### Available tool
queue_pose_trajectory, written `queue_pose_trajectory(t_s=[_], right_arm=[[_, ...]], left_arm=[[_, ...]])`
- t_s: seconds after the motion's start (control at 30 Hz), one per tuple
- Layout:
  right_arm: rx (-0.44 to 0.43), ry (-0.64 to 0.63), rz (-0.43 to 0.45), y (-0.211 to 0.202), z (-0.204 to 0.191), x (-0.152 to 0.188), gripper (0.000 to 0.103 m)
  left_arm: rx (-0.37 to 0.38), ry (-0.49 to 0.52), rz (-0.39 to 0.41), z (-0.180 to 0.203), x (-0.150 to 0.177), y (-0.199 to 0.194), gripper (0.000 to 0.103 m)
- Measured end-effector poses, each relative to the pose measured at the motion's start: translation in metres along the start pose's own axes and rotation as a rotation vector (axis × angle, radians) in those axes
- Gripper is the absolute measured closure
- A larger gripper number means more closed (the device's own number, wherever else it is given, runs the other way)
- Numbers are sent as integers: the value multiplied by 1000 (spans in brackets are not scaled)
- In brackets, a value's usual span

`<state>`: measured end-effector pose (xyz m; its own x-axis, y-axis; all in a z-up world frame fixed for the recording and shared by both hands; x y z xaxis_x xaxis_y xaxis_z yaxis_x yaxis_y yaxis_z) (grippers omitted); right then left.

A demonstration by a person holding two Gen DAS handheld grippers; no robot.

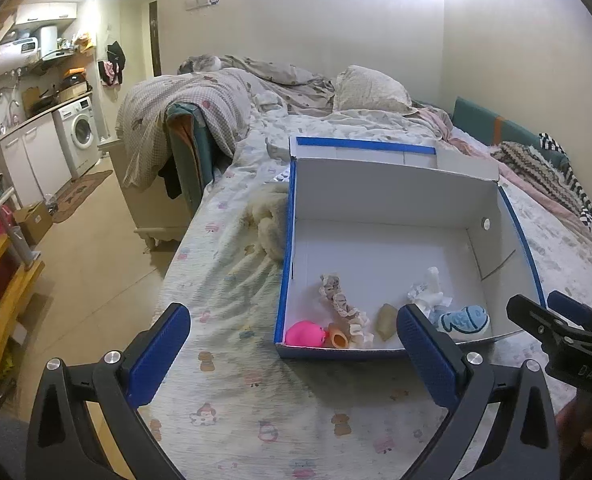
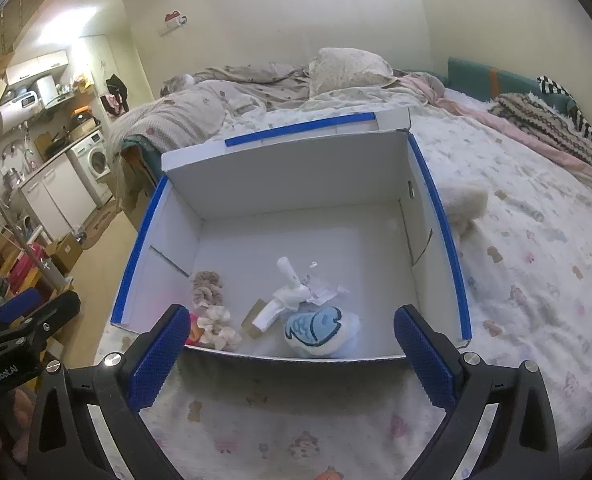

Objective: Organize soft objects

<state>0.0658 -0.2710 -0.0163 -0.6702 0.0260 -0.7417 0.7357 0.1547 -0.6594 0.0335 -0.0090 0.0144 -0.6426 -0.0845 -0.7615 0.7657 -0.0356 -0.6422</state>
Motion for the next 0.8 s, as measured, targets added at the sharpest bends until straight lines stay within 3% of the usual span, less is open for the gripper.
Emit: queue_pose_trajectory(t_s=[0.8], right_arm=[[9, -6, 1, 0, 3, -1, 0]], left_arm=[[-5, 8, -1, 1, 0, -1, 0]])
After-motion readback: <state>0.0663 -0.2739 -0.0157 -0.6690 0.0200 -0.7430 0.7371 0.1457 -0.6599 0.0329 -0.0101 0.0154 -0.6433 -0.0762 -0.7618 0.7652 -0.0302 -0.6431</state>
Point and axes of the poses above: each gripper's, at about its wrist camera, not at the fingertips, and y roughly the way its jaws point, z to its right, x to its underside, the point moved 1 cm from there along y, roughly the way its jaws point, and after that the axes turned 5 degrees about -y, right-handed, at the moved point
